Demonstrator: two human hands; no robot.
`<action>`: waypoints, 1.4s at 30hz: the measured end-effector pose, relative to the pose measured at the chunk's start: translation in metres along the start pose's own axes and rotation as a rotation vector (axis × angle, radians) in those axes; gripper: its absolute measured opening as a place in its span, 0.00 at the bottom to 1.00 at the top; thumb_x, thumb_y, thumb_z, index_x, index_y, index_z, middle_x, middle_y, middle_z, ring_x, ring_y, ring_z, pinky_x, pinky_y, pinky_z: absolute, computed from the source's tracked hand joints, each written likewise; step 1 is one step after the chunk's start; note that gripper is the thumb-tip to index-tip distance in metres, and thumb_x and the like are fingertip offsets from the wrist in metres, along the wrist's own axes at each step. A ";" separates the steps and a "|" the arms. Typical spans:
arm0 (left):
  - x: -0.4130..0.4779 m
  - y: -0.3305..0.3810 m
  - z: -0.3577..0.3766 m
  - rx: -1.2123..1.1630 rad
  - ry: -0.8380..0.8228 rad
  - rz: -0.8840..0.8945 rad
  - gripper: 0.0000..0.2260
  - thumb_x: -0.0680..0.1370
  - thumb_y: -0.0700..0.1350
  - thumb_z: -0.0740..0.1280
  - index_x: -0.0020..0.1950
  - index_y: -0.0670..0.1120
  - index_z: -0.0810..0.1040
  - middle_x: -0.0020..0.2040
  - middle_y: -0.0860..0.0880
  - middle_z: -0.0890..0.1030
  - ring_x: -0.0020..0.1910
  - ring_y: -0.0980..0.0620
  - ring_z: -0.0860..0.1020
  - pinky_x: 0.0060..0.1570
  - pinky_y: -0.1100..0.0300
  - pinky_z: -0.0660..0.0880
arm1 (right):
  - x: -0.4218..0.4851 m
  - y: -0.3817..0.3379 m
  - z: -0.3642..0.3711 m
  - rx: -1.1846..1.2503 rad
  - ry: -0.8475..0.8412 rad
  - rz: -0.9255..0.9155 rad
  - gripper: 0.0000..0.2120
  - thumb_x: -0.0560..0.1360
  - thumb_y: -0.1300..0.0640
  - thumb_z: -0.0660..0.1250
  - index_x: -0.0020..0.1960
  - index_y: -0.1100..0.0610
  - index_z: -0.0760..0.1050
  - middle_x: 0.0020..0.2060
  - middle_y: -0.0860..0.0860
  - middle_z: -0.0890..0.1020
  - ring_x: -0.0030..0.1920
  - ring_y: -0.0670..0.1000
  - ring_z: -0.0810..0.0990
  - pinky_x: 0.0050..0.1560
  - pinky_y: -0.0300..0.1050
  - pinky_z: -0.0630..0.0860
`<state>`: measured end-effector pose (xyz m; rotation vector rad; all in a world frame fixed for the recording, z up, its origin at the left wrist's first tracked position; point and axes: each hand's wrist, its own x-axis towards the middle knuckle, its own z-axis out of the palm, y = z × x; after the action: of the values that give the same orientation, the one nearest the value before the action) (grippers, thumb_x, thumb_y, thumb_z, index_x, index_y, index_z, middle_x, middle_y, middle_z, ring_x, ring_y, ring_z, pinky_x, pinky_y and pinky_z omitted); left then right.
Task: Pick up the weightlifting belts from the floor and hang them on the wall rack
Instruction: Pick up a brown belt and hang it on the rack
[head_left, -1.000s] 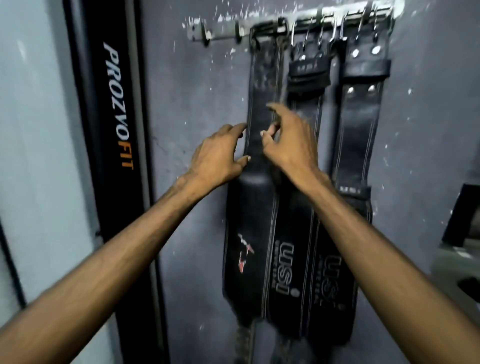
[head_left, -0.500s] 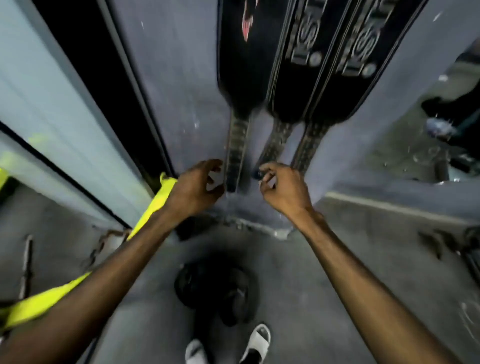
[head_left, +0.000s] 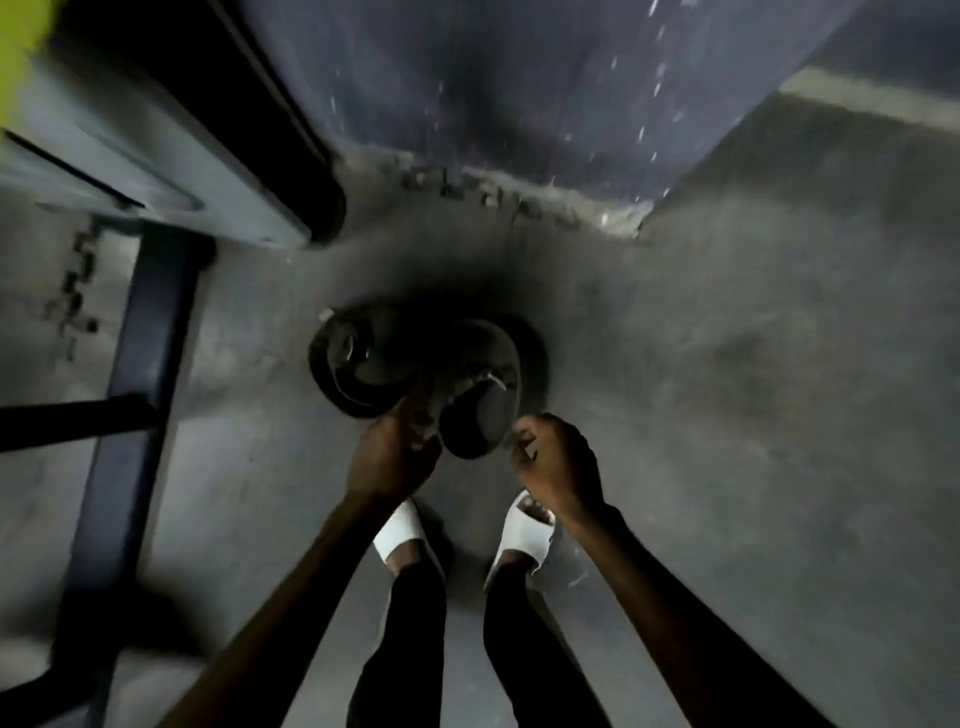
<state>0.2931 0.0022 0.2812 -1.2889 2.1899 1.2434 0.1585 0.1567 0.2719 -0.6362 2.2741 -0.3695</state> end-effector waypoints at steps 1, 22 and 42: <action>0.011 -0.022 0.027 -0.011 -0.019 -0.033 0.22 0.74 0.42 0.73 0.68 0.43 0.76 0.56 0.46 0.85 0.49 0.44 0.84 0.47 0.55 0.78 | 0.009 0.018 0.031 -0.025 -0.031 0.003 0.04 0.74 0.55 0.68 0.49 0.51 0.79 0.49 0.50 0.84 0.52 0.57 0.82 0.46 0.48 0.77; 0.075 -0.147 0.159 -0.114 -0.169 -0.238 0.20 0.77 0.57 0.69 0.63 0.46 0.78 0.53 0.49 0.83 0.51 0.50 0.82 0.48 0.58 0.77 | 0.133 0.078 0.170 0.225 0.024 -0.082 0.15 0.74 0.51 0.73 0.56 0.60 0.83 0.48 0.56 0.87 0.53 0.55 0.83 0.52 0.44 0.76; -0.197 0.277 -0.251 -0.771 0.201 0.419 0.12 0.79 0.45 0.70 0.41 0.38 0.82 0.37 0.41 0.86 0.32 0.51 0.82 0.34 0.60 0.77 | -0.169 -0.204 -0.317 0.987 0.085 -0.436 0.15 0.79 0.55 0.70 0.64 0.57 0.81 0.57 0.52 0.86 0.60 0.50 0.84 0.66 0.52 0.78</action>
<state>0.2112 -0.0303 0.6951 -1.2581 2.2715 2.3813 0.1007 0.1013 0.6773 -0.5595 1.6833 -1.6081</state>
